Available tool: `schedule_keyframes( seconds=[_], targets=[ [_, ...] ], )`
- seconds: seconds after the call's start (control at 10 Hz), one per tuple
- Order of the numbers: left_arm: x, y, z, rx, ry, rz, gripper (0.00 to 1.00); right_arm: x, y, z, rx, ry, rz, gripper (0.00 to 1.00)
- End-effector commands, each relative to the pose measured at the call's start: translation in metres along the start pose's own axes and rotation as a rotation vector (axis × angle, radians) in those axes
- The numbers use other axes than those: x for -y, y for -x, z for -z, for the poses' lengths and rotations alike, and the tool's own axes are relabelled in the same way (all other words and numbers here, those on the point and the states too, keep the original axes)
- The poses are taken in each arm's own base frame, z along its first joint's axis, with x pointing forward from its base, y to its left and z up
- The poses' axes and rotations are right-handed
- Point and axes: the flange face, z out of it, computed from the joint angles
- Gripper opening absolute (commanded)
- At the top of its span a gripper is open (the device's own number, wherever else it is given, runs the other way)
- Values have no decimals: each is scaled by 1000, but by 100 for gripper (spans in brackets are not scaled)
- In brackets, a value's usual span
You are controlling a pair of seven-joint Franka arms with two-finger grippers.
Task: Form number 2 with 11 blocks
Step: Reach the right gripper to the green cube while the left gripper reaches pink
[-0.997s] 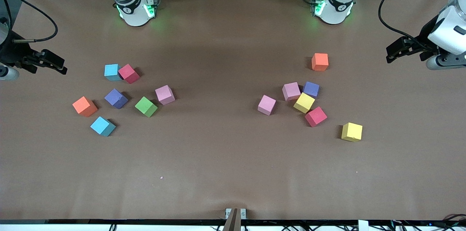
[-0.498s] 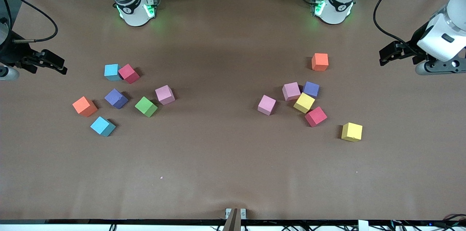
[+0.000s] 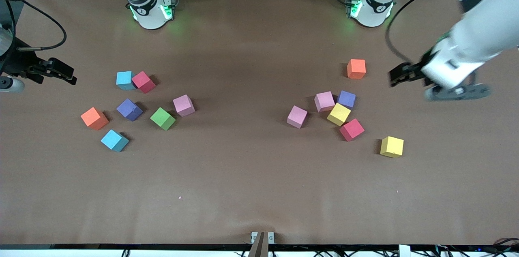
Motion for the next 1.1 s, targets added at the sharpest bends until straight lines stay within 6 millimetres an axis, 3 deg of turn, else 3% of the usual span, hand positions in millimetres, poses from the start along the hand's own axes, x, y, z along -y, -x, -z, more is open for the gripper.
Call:
schedule_keyframes(
  seconds=[0.0, 0.3, 0.7, 1.0],
  targets=[
    [-77, -6, -56, 19, 8, 85, 100, 3, -9, -25, -9, 0, 14, 100],
    [-157, 7, -130, 37, -11, 343, 100, 31, -16, -109, -74, -4, 63, 100],
    [-198, 24, -209, 58, -37, 688, 100, 108, -26, -198, 21, -2, 200, 100],
    [-212, 43, -263, -34, -51, 877, 100, 130, -9, -252, 26, -3, 440, 100]
  ],
)
